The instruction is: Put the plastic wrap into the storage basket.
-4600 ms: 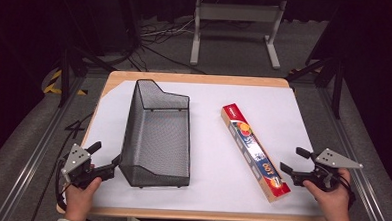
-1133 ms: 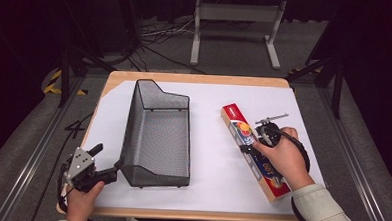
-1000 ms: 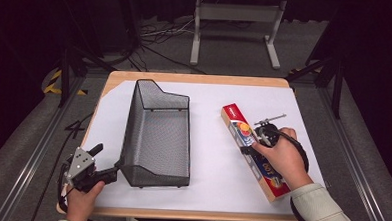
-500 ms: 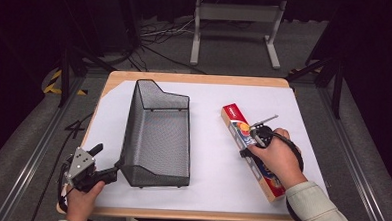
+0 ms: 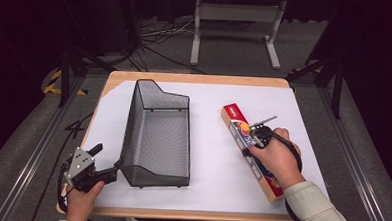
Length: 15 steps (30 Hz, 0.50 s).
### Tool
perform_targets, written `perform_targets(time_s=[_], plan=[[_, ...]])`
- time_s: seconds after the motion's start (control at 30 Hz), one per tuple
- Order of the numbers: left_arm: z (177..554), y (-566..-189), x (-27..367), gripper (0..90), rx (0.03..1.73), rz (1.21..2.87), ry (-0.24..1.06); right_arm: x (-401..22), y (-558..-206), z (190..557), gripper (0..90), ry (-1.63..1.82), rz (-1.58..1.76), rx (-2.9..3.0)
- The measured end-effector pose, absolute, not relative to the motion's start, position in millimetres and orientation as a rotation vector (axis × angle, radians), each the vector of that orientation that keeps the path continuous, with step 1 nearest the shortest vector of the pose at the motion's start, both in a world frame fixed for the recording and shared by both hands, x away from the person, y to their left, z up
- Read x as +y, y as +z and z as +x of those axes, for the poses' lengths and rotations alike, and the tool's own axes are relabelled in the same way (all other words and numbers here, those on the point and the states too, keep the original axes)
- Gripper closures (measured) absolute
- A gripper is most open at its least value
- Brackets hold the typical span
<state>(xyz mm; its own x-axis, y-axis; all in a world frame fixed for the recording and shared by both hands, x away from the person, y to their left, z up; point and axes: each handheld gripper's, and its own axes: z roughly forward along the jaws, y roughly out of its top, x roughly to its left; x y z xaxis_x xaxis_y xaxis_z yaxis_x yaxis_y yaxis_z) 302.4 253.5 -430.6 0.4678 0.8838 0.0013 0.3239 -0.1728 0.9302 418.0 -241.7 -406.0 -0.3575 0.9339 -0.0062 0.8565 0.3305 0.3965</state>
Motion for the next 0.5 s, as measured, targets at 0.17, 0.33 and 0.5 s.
perform_targets(time_s=[0.17,0.33,0.5], plan=[[302.6,-430.6,253.8,15.5,1.041,1.72,0.704,-243.8,-400.1,416.3,39.9,0.551,1.648,2.358],[302.7,-429.9,254.9,15.6,1.049,1.703,0.691,-241.6,-387.2,411.7,39.9,0.612,1.633,2.346],[303.3,-430.5,254.3,15.6,1.047,1.712,0.692,-240.1,-371.7,407.7,39.8,0.646,1.602,2.335]])
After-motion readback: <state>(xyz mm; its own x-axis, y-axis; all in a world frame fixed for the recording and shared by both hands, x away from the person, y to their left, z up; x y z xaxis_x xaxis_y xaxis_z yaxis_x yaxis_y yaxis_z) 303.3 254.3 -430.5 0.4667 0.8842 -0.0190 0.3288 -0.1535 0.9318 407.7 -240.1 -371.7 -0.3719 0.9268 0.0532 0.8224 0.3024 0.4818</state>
